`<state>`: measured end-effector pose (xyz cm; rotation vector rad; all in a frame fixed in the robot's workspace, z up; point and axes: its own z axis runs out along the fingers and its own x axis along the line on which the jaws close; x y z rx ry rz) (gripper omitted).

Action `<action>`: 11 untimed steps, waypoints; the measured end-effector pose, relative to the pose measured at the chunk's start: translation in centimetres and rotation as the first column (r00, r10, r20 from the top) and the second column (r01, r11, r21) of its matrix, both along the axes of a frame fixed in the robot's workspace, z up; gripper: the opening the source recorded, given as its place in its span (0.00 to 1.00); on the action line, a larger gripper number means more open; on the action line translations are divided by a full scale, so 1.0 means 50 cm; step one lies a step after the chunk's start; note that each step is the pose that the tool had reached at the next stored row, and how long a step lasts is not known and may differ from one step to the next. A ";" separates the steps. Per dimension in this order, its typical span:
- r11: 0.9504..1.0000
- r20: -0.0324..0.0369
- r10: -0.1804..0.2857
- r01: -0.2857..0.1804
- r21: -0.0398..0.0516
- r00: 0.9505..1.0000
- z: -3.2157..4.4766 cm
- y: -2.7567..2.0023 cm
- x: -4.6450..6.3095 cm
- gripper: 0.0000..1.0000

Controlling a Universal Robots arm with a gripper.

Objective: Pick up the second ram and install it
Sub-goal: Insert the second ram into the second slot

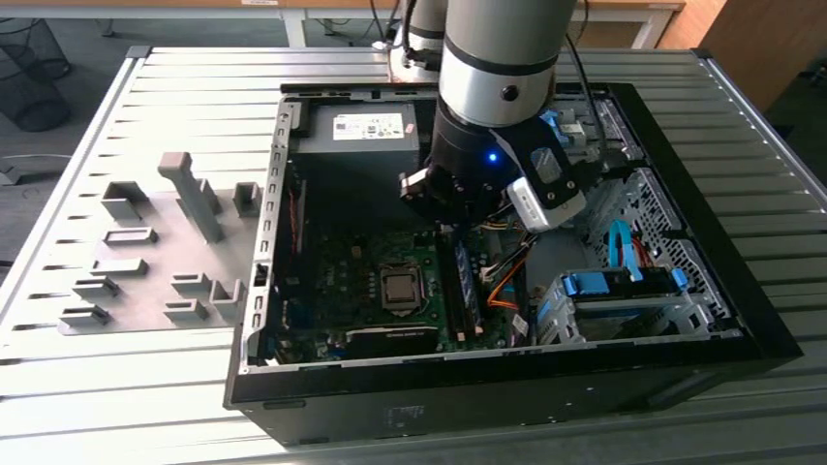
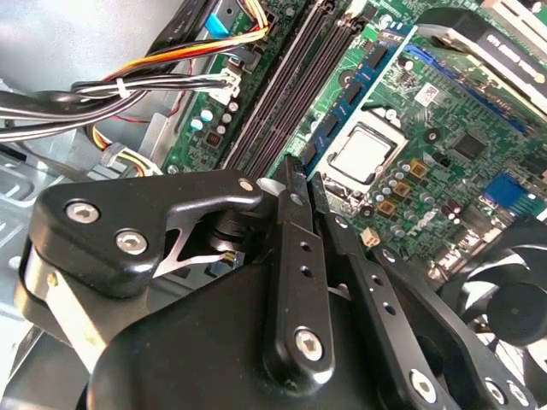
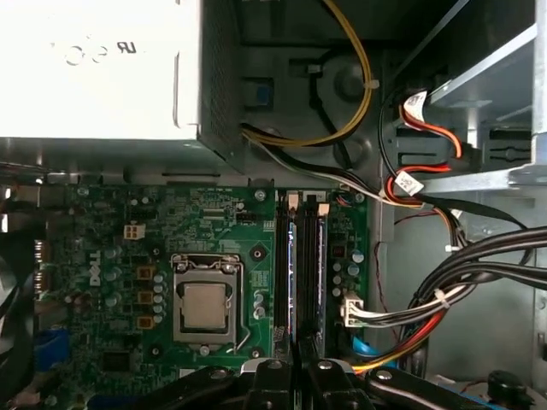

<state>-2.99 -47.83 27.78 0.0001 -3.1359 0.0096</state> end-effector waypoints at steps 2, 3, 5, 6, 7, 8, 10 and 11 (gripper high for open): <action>1.000 0.000 -0.004 0.004 0.000 1.000 -0.007 0.0000 0.000 0.14; 1.000 0.000 -0.006 0.006 0.000 1.000 -0.011 0.0000 0.000 0.14; 1.000 0.000 -0.008 0.008 0.000 1.000 -0.018 0.0000 0.000 0.14; 1.000 0.000 -0.008 0.008 0.000 1.000 -0.022 0.0000 0.000 0.14; 1.000 0.000 -0.008 0.008 0.000 1.000 -0.025 0.0000 0.000 0.14; 1.000 0.000 -0.008 0.008 0.000 1.000 -0.029 0.0000 0.000 0.14; 1.000 0.000 -0.008 0.008 0.000 1.000 -0.036 0.0000 0.000 0.14; 1.000 0.000 -0.008 0.008 0.000 1.000 -0.040 0.0000 0.000 0.14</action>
